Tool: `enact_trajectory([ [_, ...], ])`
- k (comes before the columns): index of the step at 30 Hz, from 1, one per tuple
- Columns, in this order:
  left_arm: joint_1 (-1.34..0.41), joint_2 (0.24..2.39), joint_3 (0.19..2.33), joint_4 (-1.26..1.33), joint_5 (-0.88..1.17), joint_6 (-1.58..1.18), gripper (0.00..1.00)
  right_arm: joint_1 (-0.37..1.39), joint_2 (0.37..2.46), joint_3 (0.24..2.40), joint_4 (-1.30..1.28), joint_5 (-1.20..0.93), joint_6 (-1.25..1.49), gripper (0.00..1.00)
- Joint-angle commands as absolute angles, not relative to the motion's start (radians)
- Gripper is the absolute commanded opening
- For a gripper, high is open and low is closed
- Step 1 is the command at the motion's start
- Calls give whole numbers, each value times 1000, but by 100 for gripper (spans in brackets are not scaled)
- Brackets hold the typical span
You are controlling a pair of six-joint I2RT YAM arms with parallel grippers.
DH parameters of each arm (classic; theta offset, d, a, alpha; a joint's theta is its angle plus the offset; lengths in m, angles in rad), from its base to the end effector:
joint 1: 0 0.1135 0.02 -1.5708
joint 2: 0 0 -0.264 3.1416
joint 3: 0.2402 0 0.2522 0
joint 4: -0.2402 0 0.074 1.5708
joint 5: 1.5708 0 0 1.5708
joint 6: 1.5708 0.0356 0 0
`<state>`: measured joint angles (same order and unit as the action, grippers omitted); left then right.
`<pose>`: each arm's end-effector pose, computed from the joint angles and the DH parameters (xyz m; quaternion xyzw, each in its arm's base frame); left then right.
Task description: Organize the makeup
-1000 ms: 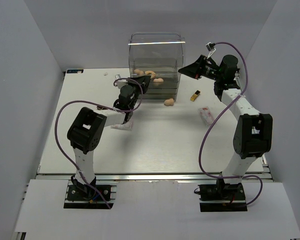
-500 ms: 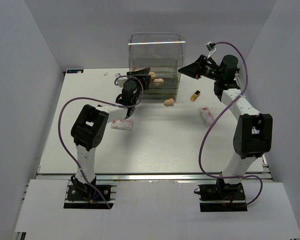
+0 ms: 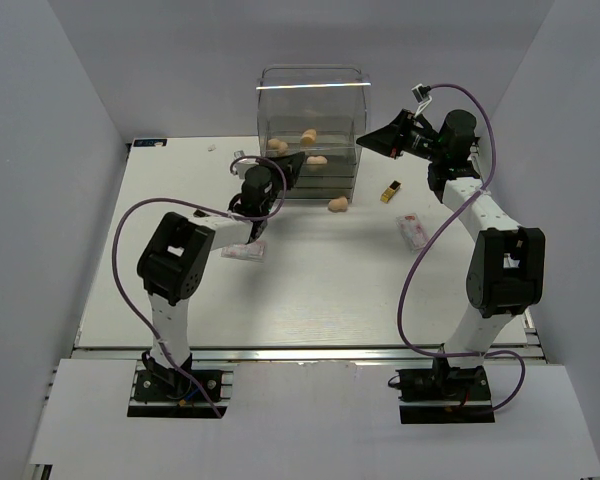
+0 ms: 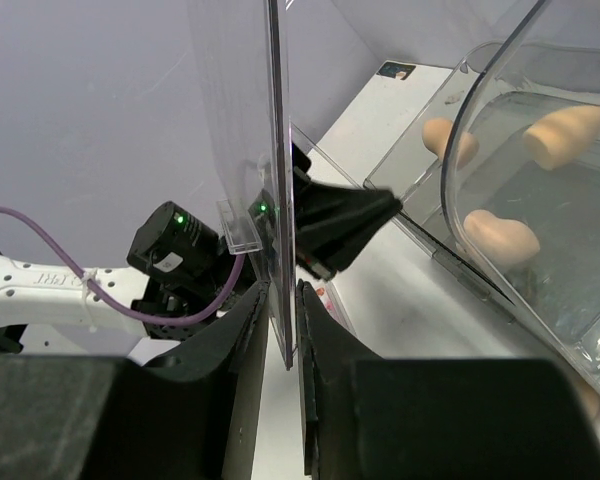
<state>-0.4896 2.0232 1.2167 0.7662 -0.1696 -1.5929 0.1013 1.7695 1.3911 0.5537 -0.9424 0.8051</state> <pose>0.4063 -0.2097 0.2112 -0.4266 0.5813 -0.5648 0.4014 0.4103 0.0707 0.3541 -0.1292 0.6573 0.5612 0.4862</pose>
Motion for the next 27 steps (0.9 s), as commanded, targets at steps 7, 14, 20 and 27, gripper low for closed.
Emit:
enact_trajectory([
  [7, -520, 1770, 991, 583, -55, -1327, 22, 98, 1715, 1393, 626, -945, 810, 22],
  [14, -586, 1805, 1035, 396, -72, -1126, 41, 98, 1713, 1388, 626, -946, 810, 22],
  [20, -635, 1914, 1104, 357, -97, -1129, 53, 98, 1712, 1388, 627, -951, 810, 22],
  [27, -649, 2017, 1107, 540, -129, -1334, 54, 98, 1709, 1376, 635, -956, 810, 22],
])
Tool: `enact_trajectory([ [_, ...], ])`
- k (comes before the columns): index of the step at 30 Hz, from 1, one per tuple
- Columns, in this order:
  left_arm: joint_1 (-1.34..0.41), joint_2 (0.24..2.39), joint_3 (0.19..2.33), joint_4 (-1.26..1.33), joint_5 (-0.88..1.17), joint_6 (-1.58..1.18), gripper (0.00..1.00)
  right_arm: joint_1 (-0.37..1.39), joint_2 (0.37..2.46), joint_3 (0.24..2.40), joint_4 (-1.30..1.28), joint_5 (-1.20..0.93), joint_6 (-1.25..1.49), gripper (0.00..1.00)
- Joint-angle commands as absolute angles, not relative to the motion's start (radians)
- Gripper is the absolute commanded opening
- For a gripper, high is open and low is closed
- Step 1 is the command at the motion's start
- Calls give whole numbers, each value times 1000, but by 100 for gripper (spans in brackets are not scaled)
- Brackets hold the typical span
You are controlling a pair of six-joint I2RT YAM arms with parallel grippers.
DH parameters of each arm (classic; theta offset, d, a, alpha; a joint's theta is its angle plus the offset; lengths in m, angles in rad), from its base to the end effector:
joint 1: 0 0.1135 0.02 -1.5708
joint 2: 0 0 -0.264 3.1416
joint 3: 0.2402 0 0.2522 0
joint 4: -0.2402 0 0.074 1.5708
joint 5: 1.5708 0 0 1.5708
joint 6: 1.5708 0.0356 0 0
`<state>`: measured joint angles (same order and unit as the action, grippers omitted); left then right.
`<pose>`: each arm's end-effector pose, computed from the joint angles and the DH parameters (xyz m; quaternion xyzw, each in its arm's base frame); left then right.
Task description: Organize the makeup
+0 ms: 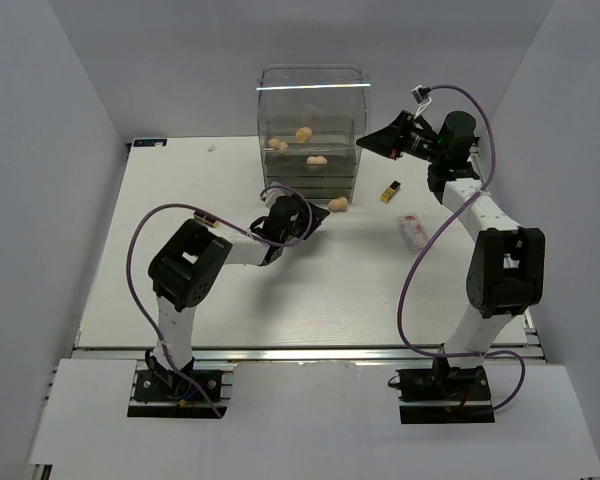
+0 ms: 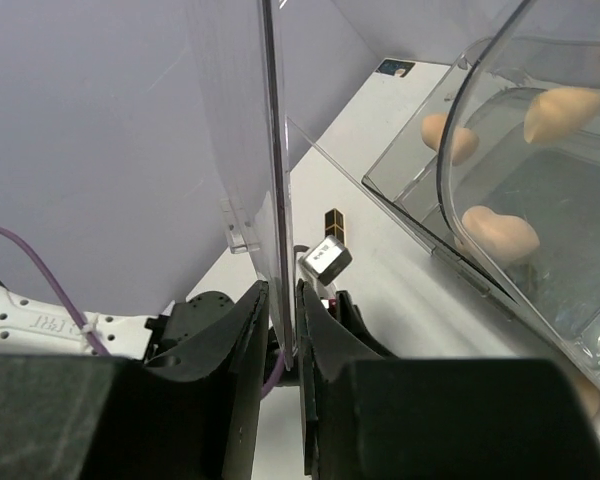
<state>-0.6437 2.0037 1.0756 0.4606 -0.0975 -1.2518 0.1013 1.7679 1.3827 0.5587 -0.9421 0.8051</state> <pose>0.3407 -0.2513 0.1437 -0.2790 0.8040 -0.4009 0.3392 0.4097 0.0706 0.3523 -0.1286 0.6578 0.5612 0.4856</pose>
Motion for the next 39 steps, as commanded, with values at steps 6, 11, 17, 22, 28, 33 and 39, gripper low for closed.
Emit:
enact_trajectory([
  [6, -653, 2111, 1167, 623, -179, -1523, 57, 98, 1710, 1373, 638, -957, 813, 22],
  [11, -653, 2161, 1201, 624, -196, -1615, 58, 100, 1710, 1368, 644, -957, 815, 22],
  [17, -655, 2197, 1230, 620, -198, -1654, 59, 98, 1712, 1364, 649, -956, 818, 22],
  [22, -655, 2233, 1284, 603, -179, -1672, 60, 98, 1717, 1361, 655, -953, 824, 22],
  [28, -655, 2260, 1325, 551, -161, -1683, 60, 98, 1713, 1356, 663, -953, 830, 22],
  [33, -655, 2264, 1344, 486, -153, -1677, 60, 98, 1713, 1351, 672, -950, 836, 22],
  [39, -655, 2286, 1407, 382, -153, -1697, 60, 98, 1710, 1347, 676, -951, 839, 22],
])
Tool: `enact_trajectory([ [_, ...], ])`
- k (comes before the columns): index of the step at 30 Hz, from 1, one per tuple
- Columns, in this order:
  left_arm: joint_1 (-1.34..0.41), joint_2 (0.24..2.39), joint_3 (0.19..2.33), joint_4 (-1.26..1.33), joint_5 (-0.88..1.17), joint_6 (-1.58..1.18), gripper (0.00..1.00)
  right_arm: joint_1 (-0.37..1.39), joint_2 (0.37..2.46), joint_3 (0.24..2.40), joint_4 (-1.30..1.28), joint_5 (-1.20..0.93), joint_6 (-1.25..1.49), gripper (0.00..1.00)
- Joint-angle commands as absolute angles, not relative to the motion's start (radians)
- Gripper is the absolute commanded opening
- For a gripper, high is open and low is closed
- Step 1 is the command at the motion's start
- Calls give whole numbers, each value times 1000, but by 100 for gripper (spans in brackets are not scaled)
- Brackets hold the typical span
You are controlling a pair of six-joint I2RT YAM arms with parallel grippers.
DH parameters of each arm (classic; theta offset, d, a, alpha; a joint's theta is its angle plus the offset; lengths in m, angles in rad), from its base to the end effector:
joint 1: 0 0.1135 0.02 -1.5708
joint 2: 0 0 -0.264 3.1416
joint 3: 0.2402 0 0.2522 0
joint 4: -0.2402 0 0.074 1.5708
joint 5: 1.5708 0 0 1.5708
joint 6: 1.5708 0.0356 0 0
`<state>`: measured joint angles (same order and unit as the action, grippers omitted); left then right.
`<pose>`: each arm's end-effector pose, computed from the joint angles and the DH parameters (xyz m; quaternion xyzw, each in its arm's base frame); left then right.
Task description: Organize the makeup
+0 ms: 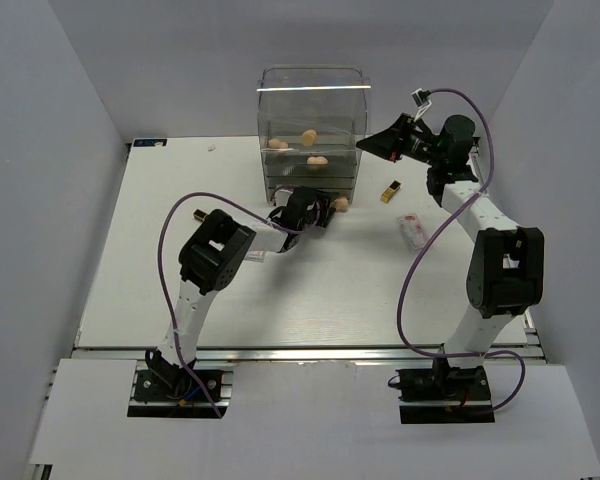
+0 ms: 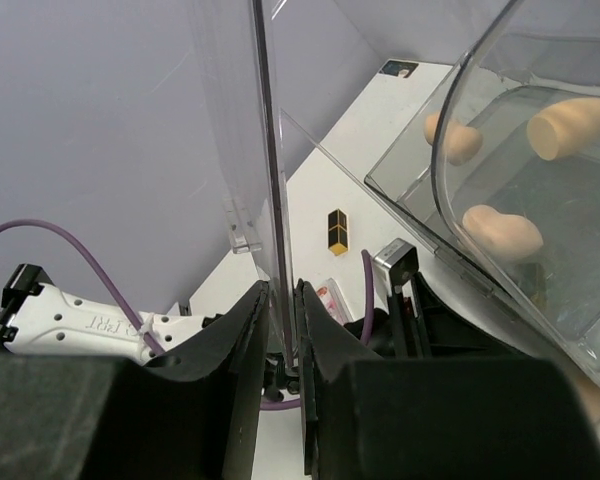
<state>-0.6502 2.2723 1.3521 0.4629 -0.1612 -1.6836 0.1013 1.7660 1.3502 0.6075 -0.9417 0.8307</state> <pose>0.3890 -0.2887 0.1084 -0.4550 0.7147 -0.4575 0.2699 0.4077 0.0704 0.3465 -0.1248 0.6545 0.5668 0.4846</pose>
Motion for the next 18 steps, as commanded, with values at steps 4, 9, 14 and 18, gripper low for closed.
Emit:
enact_trajectory([
  [4, -655, 2302, 1451, 313, -160, -1700, 60, 98, 1707, 1341, 680, -954, 842, 22],
  [9, -655, 2316, 1494, 229, -166, -1700, 59, 98, 1704, 1335, 695, -956, 851, 22],
  [14, -655, 2324, 1528, 144, -169, -1709, 55, 98, 1701, 1327, 706, -956, 859, 22],
  [18, -655, 2319, 1525, 133, -170, -1712, 46, 98, 1700, 1322, 712, -957, 862, 22],
])
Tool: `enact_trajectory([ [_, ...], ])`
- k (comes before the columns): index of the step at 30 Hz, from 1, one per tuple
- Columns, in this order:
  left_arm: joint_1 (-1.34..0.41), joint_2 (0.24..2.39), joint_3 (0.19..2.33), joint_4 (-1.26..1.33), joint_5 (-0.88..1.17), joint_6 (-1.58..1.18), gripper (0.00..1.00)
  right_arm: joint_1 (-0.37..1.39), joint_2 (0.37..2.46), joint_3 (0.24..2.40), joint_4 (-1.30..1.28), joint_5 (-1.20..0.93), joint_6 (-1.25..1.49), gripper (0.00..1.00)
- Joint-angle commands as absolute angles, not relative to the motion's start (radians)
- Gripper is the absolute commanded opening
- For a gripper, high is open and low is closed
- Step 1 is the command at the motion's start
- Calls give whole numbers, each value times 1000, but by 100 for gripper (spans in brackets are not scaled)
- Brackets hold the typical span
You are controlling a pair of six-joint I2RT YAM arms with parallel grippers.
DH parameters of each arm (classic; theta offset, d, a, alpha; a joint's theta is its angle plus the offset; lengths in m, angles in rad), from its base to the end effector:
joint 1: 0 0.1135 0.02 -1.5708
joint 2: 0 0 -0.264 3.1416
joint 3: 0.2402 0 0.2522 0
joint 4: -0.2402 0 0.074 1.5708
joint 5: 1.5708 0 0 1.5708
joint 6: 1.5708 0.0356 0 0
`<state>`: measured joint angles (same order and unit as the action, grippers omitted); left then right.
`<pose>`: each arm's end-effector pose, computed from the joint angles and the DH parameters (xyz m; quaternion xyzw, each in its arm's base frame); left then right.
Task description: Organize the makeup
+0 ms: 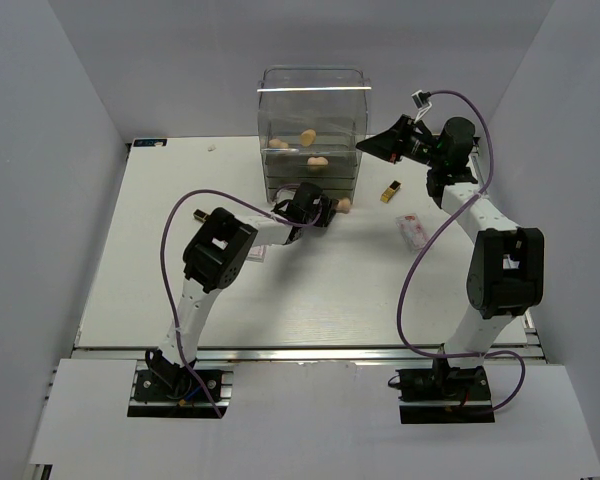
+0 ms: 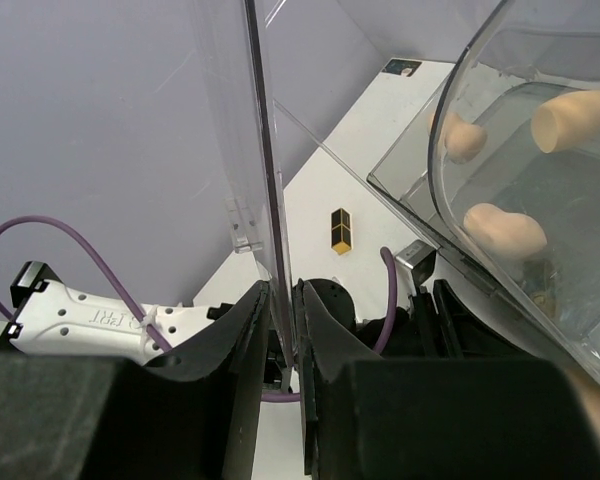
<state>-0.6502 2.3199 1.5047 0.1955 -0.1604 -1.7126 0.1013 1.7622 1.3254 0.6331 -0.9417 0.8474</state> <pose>0.4016 -0.2983 0.1063 -0.4805 0.7455 -0.3952 0.2391 0.4057 0.0702 0.3419 -0.1205 0.6543 0.5707 0.4814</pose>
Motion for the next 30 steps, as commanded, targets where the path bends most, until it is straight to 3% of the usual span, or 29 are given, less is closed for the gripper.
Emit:
enact_trajectory([
  [1, -655, 2318, 1522, 138, -170, -1712, 45, 98, 1698, 1322, 713, -957, 864, 22],
  [16, -653, 2270, 1465, 331, -107, -1599, 10, 98, 1690, 1316, 719, -957, 868, 22],
  [30, -649, 1869, 950, 639, -78, -1460, 5, 98, 1697, 1321, 710, -953, 865, 22],
])
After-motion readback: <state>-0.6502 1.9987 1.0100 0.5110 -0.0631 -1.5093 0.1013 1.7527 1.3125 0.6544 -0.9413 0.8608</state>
